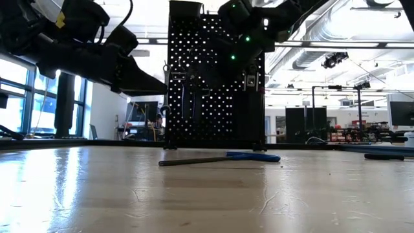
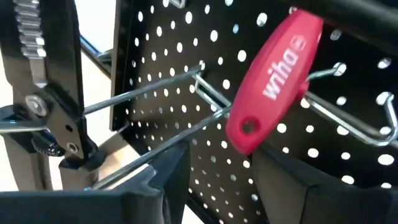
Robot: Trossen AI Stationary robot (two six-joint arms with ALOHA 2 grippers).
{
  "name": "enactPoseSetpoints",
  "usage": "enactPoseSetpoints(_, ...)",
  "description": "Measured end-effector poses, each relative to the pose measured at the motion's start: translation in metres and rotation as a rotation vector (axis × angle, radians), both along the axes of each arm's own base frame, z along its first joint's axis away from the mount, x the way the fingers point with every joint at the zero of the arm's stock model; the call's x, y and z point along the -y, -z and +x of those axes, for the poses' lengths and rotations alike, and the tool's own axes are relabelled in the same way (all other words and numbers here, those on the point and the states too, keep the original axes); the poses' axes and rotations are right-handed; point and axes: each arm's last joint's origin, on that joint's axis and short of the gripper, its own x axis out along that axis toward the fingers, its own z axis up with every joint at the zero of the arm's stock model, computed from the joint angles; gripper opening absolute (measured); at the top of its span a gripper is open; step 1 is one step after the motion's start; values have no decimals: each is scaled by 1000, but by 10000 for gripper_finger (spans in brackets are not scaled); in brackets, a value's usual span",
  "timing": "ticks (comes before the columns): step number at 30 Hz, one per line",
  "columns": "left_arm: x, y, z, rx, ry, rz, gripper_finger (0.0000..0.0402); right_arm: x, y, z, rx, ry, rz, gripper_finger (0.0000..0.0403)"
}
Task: Hang tools onto peg board
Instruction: Hang the allen wrench on the pegboard
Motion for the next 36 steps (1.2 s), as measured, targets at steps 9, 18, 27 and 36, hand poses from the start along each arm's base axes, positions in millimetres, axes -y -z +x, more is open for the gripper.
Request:
enactPoseSetpoints(9, 0, 0, 0, -2, 4, 0, 195, 3, -13, -5, 47, 28, -15, 184)
enactPoseSetpoints(18, 0, 0, 0, 3, 6, 9, 195, 9, -19, -11, 86, 32, 33, 186)
enactPoseSetpoints(27, 1, 0, 0, 3, 10, 2, 195, 16, -19, -12, 125, 49, 52, 185)
enactPoseSetpoints(36, 2, 0, 0, 3, 16, 6, 195, 21, -19, -14, 128, 46, 69, 122)
